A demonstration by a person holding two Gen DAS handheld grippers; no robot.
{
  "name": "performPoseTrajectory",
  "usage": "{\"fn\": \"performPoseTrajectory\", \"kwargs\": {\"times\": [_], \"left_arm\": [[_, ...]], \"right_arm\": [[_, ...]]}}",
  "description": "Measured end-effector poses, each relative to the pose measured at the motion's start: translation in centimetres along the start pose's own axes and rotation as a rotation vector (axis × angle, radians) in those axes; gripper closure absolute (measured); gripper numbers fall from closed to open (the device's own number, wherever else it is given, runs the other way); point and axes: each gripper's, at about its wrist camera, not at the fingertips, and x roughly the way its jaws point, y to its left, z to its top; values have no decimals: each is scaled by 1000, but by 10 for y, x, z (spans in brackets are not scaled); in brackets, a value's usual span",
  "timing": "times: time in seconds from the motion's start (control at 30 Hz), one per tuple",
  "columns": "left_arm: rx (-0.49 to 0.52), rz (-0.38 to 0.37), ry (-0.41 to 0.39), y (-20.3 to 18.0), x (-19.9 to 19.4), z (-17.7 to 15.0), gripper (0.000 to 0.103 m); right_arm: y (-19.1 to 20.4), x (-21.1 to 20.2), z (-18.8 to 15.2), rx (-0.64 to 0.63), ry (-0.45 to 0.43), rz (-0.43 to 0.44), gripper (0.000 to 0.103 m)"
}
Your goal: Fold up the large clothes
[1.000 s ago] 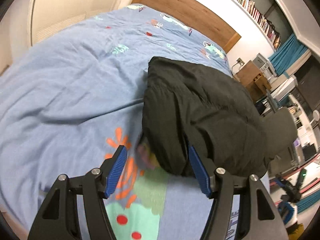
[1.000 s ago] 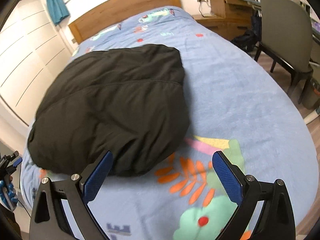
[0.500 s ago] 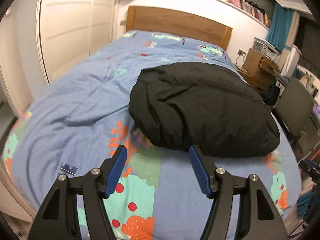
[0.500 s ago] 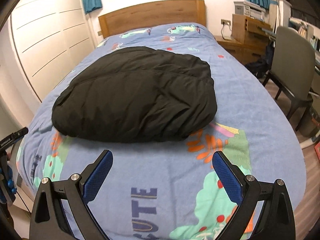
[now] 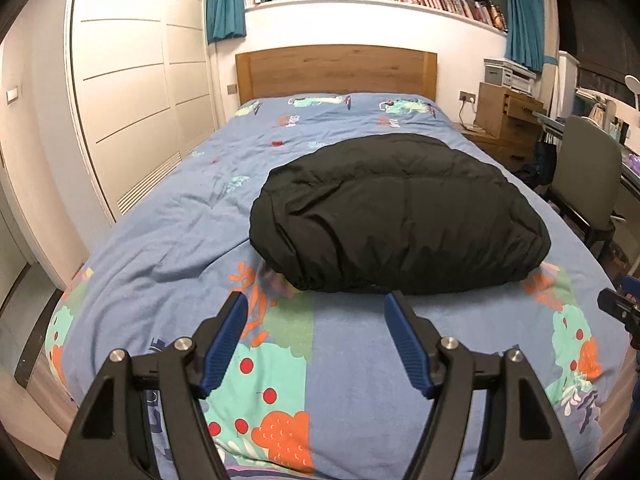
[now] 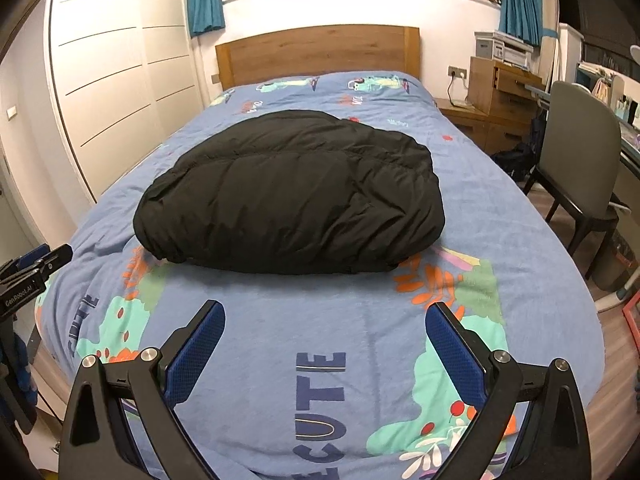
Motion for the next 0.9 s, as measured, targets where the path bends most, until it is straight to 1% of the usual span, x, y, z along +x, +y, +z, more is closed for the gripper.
{"fn": "performPoseTrajectory", "kwargs": {"times": [0.13,0.4,0.5,0.7,0.9], "left_arm": [[4,8,-41,-6,-10,-1,34],[12,14,-70,-17,-16,-2,34],[21,39,-76,-20,-15,-2,34],[37,48,-54,-25,-6,-6,34],[67,53,-22,-32,6,-10,34]], "right_arm": [[1,-5,-4,-4,-13,-5,4],[-6,-6,-11,17,-27,-25,4],[-8,-6,-12,24,-37,-38,4],[-15,-3,-16,20,-62,-80,3],[-18,6,-20,6,-49,-86,2]]}}
